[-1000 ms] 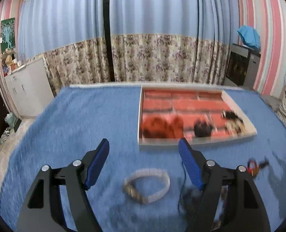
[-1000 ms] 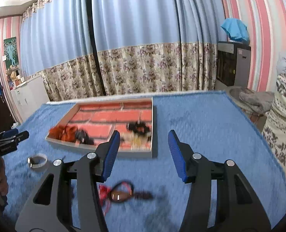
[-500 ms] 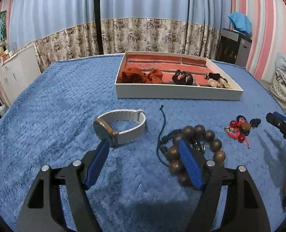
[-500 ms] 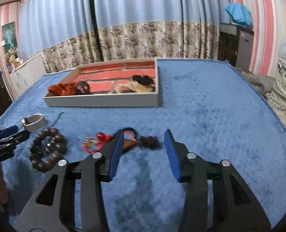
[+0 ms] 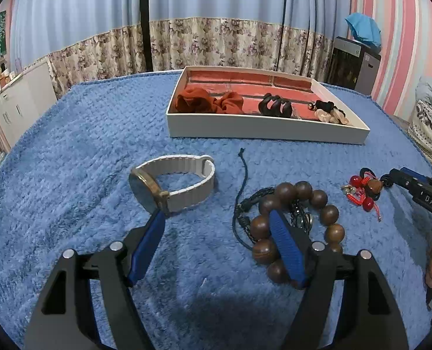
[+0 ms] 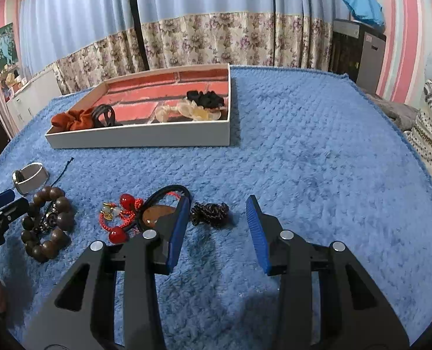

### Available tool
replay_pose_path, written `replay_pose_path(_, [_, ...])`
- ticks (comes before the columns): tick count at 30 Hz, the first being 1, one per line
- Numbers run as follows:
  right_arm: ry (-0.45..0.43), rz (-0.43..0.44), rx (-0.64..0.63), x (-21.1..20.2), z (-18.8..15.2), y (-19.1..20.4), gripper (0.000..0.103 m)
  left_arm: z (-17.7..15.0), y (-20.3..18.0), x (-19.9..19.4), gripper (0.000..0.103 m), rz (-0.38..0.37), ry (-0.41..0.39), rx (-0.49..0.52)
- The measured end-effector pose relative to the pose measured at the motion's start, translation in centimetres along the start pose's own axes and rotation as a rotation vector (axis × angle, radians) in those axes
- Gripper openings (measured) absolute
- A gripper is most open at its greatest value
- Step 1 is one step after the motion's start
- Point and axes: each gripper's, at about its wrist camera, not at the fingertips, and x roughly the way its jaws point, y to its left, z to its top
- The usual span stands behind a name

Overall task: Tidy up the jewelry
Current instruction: 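Move both tools back toward the bead bracelets on the bedspread, then lower left tool onto brown wooden bead bracelet while right tool lowers onto black bead bracelet, then close left gripper on wooden bead bracelet while right gripper closes on black bead bracelet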

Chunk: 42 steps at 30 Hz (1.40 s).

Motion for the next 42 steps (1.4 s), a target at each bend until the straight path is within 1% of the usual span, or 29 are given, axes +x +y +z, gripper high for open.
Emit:
replay_pose_path(5, [0.056, -0.007, -0.010, 1.2, 0.1, 0.2, 0.039, 0.1, -0.3, 0.7, 0.073, -0.019, 0.019, 0.002])
replay_pose_path(8, [0.069, -0.006, -0.013, 1.6, 0.2, 0.2, 0.037, 0.2, -0.5, 0.9, 0.073, -0.035, 0.023, 0.001])
replay_pose_path(10, [0.082, 0.003, -0.018, 1.9, 0.2, 0.3, 0.031, 0.1, -0.6, 0.9, 0.073, -0.044, 0.024, 0.004])
replay_pose_path(12, [0.086, 0.008, -0.029, 2.1, 0.3, 0.5, 0.027, 0.0, -0.8, 1.1, 0.073, -0.049, 0.030, 0.014])
replay_pose_path(14, [0.086, 0.004, -0.038, 2.2, 0.3, 0.7, 0.027, 0.0, -0.9, 1.4, 0.072, -0.065, 0.043, 0.019])
replay_pose_path(15, [0.086, 0.005, -0.038, 2.2, 0.3, 0.8, 0.027, 0.0, -1.0, 1.4, 0.068, -0.069, 0.045, 0.023])
replay_pose_path(16, [0.087, 0.007, -0.037, 2.2, 0.3, 0.8, 0.027, 0.0, -1.1, 1.5, 0.058, -0.073, 0.049, 0.027])
replay_pose_path(18, [0.087, 0.008, -0.035, 2.2, 0.3, 0.9, 0.026, 0.0, -1.4, 1.8, 0.047, -0.086, 0.064, 0.043])
replay_pose_path(20, [0.087, 0.008, -0.035, 2.2, 0.3, 0.9, 0.027, 0.0, -1.8, 1.6, 0.043, -0.092, 0.052, 0.059])
replay_pose_path(24, [0.087, 0.013, -0.030, 2.2, 0.3, 0.9, 0.027, 0.0, -2.1, 1.6, 0.042, -0.091, 0.047, 0.077])
replay_pose_path(25, [0.087, 0.013, -0.030, 2.2, 0.3, 0.8, 0.027, 0.0, -2.2, 1.7, 0.037, -0.091, 0.051, 0.076])
replay_pose_path(26, [0.087, 0.016, -0.028, 2.2, 0.4, 0.8, 0.027, 0.0, -2.1, 1.8, 0.034, -0.096, 0.056, 0.076])
replay_pose_path(27, [0.088, 0.017, -0.027, 2.2, 0.4, 0.8, 0.027, 0.0, -2.2, 1.8, 0.029, -0.103, 0.060, 0.077])
replay_pose_path(29, [0.089, 0.022, -0.023, 2.2, 0.4, 0.6, 0.027, 0.0, -2.6, 1.9, 0.029, -0.091, 0.061, 0.096])
replay_pose_path(36, [0.088, 0.021, -0.023, 2.2, 0.4, 0.6, 0.027, -0.1, -3.3, 2.7, 0.027, -0.045, 0.092, 0.113])
replay_pose_path(37, [0.086, 0.023, -0.022, 2.2, 0.4, 0.6, 0.026, -0.1, -3.2, 2.7, 0.022, -0.043, 0.089, 0.107])
replay_pose_path(40, [0.061, 0.024, -0.017, 1.7, 0.3, 0.4, 0.025, 0.1, -2.7, 2.4, 0.021, -0.060, 0.080, 0.067])
replay_pose_path(42, [0.038, 0.016, -0.019, 1.1, 0.2, 0.4, 0.025, 0.1, -2.6, 1.9, 0.021, -0.065, 0.066, 0.063])
